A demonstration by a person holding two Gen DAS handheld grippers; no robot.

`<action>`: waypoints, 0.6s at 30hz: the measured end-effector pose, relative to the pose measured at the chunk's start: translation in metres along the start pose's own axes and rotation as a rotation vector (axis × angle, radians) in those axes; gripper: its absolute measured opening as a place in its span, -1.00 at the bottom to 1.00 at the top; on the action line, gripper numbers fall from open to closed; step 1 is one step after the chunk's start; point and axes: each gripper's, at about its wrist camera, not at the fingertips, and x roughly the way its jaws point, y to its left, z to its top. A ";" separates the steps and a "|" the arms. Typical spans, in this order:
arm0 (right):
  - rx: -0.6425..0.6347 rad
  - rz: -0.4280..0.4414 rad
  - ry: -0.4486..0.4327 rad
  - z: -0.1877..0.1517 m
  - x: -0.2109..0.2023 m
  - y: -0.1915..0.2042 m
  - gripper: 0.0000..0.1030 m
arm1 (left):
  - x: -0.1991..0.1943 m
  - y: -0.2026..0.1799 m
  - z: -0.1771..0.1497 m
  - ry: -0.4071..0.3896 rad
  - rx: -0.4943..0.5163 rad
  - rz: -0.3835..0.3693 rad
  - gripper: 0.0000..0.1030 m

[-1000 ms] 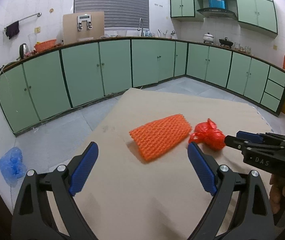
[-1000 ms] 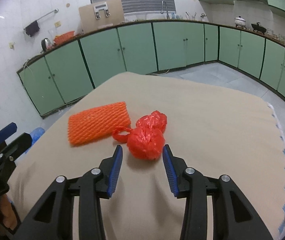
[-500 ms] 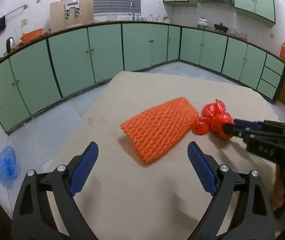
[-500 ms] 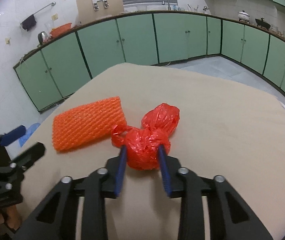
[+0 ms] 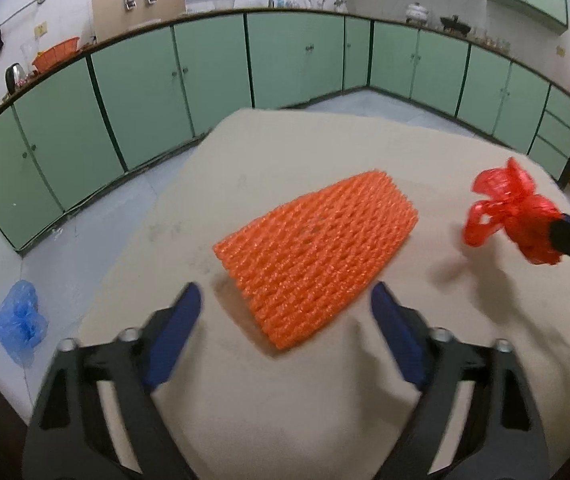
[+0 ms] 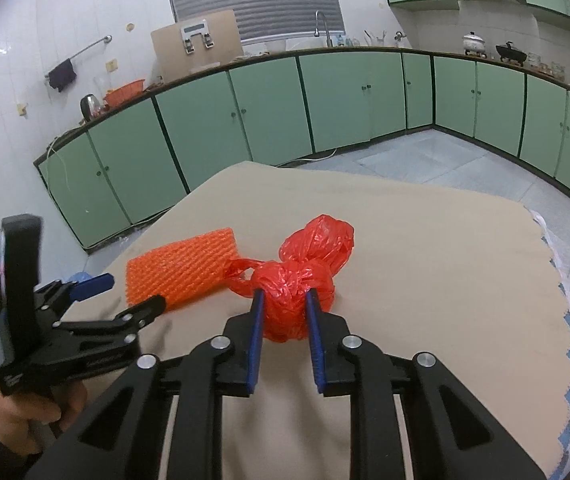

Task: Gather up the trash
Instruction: 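Grasp the red plastic bag with the right gripper while the left grasps the orange foam net, then carry the foam net and red bag over the bin and open both grippers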

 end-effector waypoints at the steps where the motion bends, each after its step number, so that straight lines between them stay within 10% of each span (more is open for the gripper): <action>1: -0.001 0.001 0.001 0.000 0.000 0.000 -0.61 | 0.006 0.000 0.001 0.031 0.003 -0.011 -0.15; 5: 0.005 0.002 0.000 -0.002 -0.001 -0.001 -0.61 | 0.006 0.000 0.003 0.039 0.000 -0.037 -0.90; 18: 0.014 0.005 -0.039 0.004 -0.025 0.000 -0.61 | -0.047 0.000 0.002 -0.056 -0.013 -0.085 -0.92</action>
